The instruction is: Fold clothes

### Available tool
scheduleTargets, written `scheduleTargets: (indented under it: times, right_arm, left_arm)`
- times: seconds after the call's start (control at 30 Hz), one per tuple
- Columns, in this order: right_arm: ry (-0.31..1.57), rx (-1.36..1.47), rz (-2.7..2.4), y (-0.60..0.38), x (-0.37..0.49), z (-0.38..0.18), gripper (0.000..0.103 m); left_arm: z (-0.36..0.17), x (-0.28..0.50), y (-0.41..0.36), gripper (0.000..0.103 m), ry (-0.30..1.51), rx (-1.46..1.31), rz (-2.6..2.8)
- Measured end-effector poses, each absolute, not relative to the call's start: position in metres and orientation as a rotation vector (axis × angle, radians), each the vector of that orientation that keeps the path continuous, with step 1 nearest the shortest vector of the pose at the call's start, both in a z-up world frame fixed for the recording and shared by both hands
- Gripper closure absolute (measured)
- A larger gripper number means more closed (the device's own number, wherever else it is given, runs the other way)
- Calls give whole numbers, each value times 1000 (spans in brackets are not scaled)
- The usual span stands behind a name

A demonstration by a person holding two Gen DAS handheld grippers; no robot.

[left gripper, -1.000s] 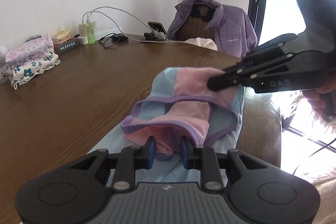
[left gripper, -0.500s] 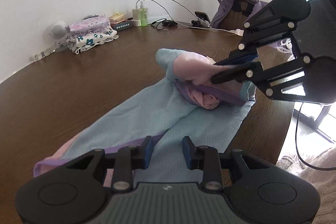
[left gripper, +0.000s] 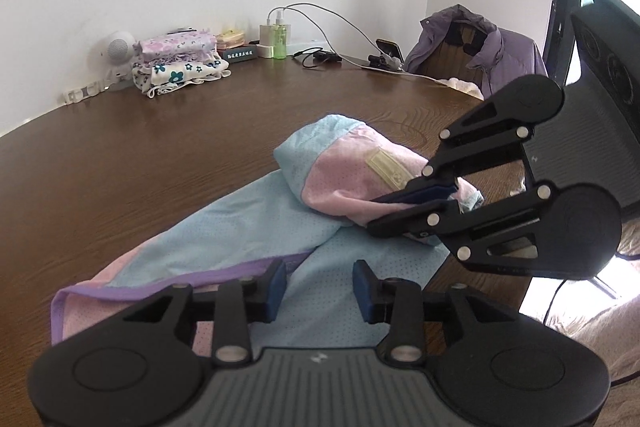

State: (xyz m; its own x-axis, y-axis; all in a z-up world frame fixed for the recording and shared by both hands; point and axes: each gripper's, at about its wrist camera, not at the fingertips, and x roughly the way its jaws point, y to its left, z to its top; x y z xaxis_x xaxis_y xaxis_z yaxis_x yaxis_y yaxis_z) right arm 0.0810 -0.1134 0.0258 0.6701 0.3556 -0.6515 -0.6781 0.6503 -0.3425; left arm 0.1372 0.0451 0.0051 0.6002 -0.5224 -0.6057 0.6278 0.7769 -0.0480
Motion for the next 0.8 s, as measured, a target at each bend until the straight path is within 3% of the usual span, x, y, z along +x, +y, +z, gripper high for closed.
scheduleTargets:
  times: [0.4, 0.6, 0.63, 0.67, 0.8]
  right_arm:
    - [572, -456, 618, -128, 83, 20, 94]
    - [565, -284, 684, -151, 73, 42, 62]
    - [547, -254, 685, -158, 70, 48, 50]
    - [526, -231, 680, -165, 66, 53, 44]
    - [514, -212, 594, -181, 65, 57, 50]
  left_arm:
    - [6, 144, 50, 66, 677, 151, -642]
    - [15, 145, 54, 66, 633, 117, -627]
    - [20, 146, 55, 65, 613, 101, -630]
    - [23, 148, 54, 65, 596, 86, -632]
    - [36, 165, 36, 70, 542, 40, -672]
